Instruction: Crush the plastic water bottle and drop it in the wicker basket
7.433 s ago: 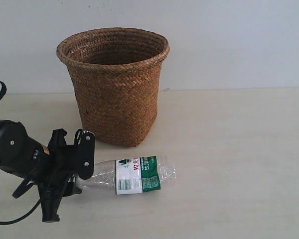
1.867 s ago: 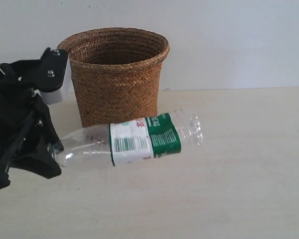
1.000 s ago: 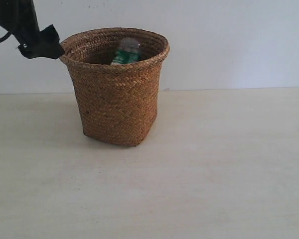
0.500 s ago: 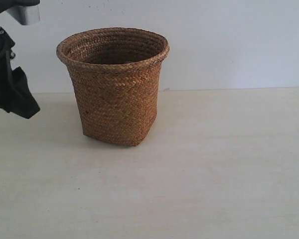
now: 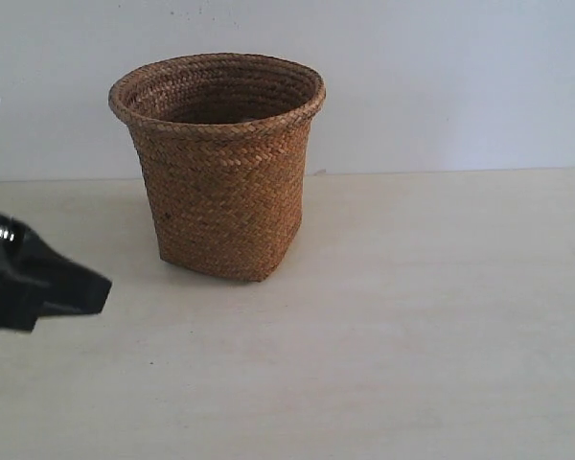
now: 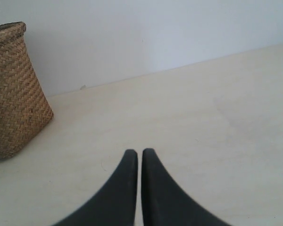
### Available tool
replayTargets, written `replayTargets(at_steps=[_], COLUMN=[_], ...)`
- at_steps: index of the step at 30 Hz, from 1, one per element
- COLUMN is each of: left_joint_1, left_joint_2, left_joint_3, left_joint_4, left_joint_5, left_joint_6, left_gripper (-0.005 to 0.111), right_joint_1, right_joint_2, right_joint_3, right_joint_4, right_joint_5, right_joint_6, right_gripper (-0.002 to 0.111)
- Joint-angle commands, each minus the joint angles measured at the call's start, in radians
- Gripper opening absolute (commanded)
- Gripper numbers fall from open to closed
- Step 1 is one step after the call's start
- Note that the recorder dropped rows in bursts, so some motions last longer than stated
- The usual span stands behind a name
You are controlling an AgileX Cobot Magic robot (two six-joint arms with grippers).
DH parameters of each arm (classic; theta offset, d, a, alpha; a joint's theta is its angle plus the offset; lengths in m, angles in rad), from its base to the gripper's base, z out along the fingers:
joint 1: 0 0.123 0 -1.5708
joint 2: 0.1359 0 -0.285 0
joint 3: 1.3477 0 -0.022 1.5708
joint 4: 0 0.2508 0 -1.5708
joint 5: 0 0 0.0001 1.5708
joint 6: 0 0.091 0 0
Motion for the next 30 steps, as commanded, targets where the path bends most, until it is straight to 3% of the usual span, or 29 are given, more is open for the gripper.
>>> replayTargets(at_steps=[1,12,15,21,25,30], left_joint_1=[0.001,0.001,0.001,0.078,0.135,0.227], left_joint_2=[-0.092,-0.136,-0.145,-0.383,-0.578,-0.806], left_joint_3=[0.168,0.232,0.237,0.385,0.490,0.585], left_joint_4=[-0.097,-0.091,-0.080,-0.217,-0.207,-0.207], left_joint_5=[-0.059,-0.089,-0.215,-0.704,-0.819,-0.822], left_joint_6=[0.013,0.032,0.147,0.193,0.200,0.242], left_gripper=[0.004,0.004,0.004,0.004,0.004,0.004], right_joint_1=[-0.002,-0.002,-0.002,-0.002,-0.002,-0.002], right_joint_2=[-0.005,-0.005,-0.005,-0.005,-0.005,-0.005], right_joint_3=[0.003,0.003,0.003,0.003,0.003,0.003], right_joint_4=[-0.004,-0.004,-0.004,-0.004,-0.004,-0.004], right_joint_5=[0.003,-0.002,-0.020,-0.012,-0.012,-0.012], right_joint_6=[-0.010,-0.010,-0.010,-0.010,-0.010,-0.010], right_gripper=[0.000,0.000,0.000,0.000,0.000,0.000])
